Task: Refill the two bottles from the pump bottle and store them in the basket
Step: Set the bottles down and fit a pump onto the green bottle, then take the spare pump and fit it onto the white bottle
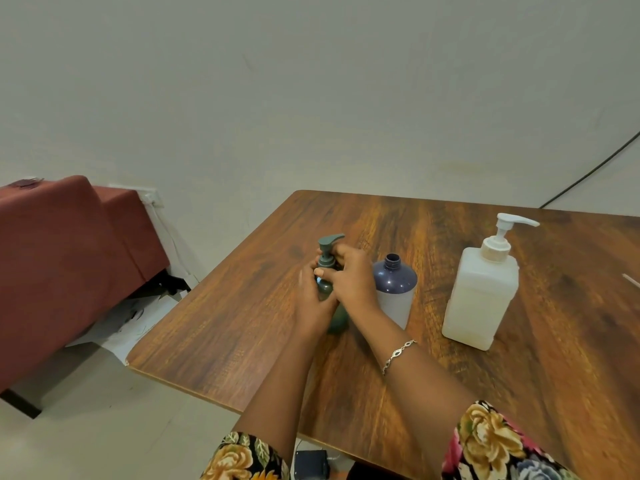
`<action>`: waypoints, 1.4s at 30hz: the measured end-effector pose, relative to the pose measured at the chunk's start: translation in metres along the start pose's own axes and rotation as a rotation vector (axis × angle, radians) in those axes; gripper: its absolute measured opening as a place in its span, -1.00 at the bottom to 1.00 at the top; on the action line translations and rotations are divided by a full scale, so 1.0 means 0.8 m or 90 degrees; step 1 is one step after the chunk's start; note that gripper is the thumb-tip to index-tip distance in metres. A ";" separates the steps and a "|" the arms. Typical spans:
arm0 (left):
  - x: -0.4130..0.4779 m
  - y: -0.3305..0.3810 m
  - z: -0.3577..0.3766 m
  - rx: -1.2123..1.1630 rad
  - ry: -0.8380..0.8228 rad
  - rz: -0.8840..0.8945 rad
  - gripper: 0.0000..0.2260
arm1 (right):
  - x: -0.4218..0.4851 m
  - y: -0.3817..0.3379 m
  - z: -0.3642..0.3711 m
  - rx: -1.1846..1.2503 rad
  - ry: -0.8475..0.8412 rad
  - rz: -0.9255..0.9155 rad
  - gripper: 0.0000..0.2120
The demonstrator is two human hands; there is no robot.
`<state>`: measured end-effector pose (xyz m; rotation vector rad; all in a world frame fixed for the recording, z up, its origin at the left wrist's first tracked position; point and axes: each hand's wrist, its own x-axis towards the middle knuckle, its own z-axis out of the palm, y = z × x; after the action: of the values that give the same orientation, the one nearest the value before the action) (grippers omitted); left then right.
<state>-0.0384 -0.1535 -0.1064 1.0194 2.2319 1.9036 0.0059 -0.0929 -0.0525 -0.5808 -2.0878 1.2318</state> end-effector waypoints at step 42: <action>-0.159 0.091 0.183 0.325 -0.041 0.332 -0.26 | -0.159 0.104 -0.224 -0.306 0.081 -0.211 -0.56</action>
<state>0.1569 -0.0869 -0.1253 1.8545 2.6733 1.3996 0.2269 -0.0292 -0.0998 -0.4753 -2.2624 0.4955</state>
